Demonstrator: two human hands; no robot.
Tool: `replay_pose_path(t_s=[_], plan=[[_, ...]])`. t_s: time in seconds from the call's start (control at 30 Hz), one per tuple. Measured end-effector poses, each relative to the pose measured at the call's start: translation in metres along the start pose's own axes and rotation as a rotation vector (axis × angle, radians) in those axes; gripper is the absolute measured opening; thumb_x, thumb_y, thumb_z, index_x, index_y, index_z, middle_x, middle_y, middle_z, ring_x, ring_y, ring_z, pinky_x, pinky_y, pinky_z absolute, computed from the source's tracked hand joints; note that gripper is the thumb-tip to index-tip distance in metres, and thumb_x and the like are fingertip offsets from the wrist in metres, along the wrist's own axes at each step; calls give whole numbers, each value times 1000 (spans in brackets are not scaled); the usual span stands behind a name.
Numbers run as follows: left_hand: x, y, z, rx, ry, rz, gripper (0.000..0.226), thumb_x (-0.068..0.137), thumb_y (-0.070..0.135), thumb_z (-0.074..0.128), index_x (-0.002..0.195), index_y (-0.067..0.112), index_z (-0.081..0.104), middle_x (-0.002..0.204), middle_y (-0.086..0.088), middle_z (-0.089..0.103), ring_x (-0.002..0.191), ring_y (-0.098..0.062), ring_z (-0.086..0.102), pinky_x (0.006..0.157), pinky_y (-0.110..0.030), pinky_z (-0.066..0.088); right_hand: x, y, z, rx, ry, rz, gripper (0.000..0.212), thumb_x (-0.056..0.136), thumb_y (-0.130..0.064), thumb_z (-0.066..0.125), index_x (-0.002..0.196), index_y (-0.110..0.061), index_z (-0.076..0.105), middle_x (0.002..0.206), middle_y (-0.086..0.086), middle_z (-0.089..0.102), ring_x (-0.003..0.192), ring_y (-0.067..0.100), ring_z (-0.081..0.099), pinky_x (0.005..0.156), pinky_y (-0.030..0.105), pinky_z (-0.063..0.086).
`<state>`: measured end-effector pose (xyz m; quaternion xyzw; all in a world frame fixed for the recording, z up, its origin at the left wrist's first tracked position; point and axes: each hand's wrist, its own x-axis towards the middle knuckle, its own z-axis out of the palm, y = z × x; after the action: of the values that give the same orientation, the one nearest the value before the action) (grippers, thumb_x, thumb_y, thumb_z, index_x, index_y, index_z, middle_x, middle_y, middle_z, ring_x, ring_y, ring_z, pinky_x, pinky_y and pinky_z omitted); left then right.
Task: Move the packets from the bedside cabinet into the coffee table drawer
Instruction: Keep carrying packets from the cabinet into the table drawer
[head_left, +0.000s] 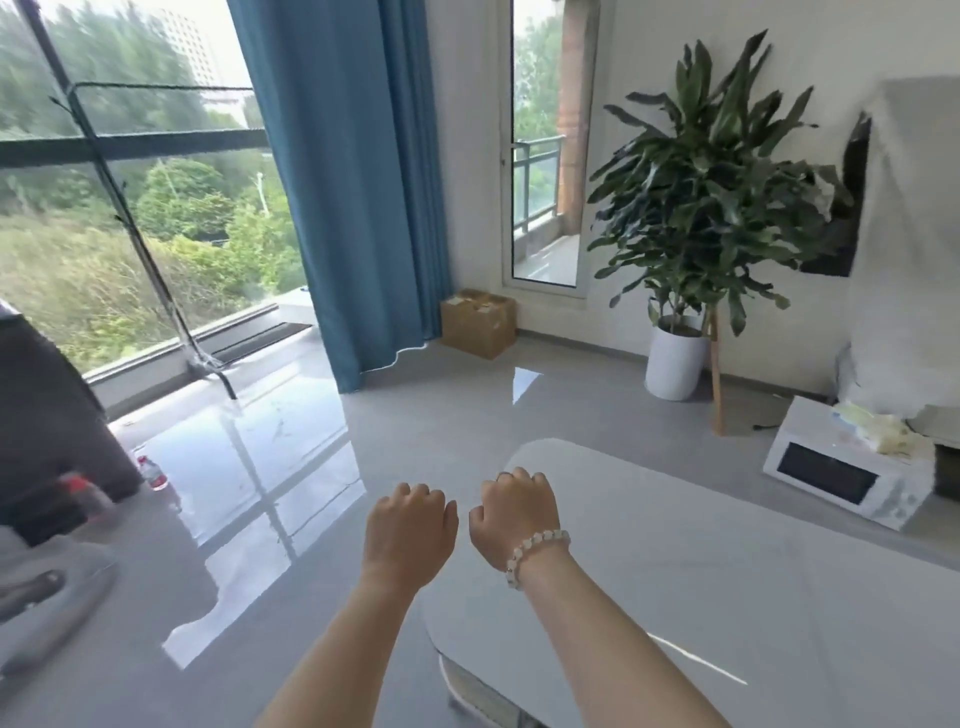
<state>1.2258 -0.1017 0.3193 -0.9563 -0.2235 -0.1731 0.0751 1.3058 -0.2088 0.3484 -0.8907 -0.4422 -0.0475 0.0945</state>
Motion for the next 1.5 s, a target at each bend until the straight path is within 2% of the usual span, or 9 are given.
replay_pose_path(t_s=[0.1,0.2,0.3,0.4,0.53,0.6,0.77,0.9,1.5], plan=[[-9,-60,-13,63,11,-93,36,63,30,81,43,18,54,45,4,50,47,-16,53,40,-25,34,27,-59,7,21,-5,-94,31,92,-21,36,98,-7,63,103,9,63,102,25,53,89,35,35],[-26,-124,-24,24,-52,-277,32,93,33,49,75,13,66,77,-1,65,82,-21,60,63,-30,42,53,-124,17,25,4,-217,31,91,-22,37,98,-7,63,102,9,64,100,25,54,88,34,36],[-53,-188,-28,54,20,-398,25,85,29,63,66,13,66,67,0,64,71,-21,62,52,-29,42,74,-193,29,38,-2,-337,32,91,-22,38,101,-6,63,103,9,64,100,24,55,88,33,38],[-89,-248,-34,102,-76,-533,32,96,34,43,86,16,67,87,0,66,85,-19,62,64,-28,46,81,-265,41,45,-44,-483,33,92,-23,38,106,-6,63,108,10,63,104,25,55,90,34,39],[-147,-316,-46,193,-37,-661,30,59,21,83,45,14,58,46,-2,56,43,-20,55,38,-19,39,74,-355,52,53,-62,-687,34,94,-27,39,108,-7,63,109,10,63,104,25,56,88,34,42],[-182,-342,-52,206,-47,-762,36,48,18,88,38,14,53,40,-1,50,38,-21,51,34,-19,37,65,-397,57,79,-66,-786,35,95,-28,40,107,-7,65,108,10,64,102,25,58,86,33,44],[-267,-378,-75,276,-97,-1011,31,63,25,83,48,12,59,49,-1,56,50,-21,57,41,-23,35,33,-482,66,148,-108,-1008,33,95,-26,39,105,-7,64,108,10,64,104,25,55,85,33,42],[-318,-397,-95,345,-84,-1213,38,99,35,35,94,12,65,96,-3,65,96,-22,57,71,-30,40,5,-541,74,166,-124,-1185,35,95,-27,38,106,-8,65,109,10,63,105,25,54,85,33,41],[-481,-466,-157,477,-204,-1807,39,100,33,29,96,12,62,101,-3,64,97,-23,58,68,-30,39,-93,-756,84,234,-290,-1784,37,98,-29,34,108,-6,62,112,11,60,108,27,51,86,35,40]])
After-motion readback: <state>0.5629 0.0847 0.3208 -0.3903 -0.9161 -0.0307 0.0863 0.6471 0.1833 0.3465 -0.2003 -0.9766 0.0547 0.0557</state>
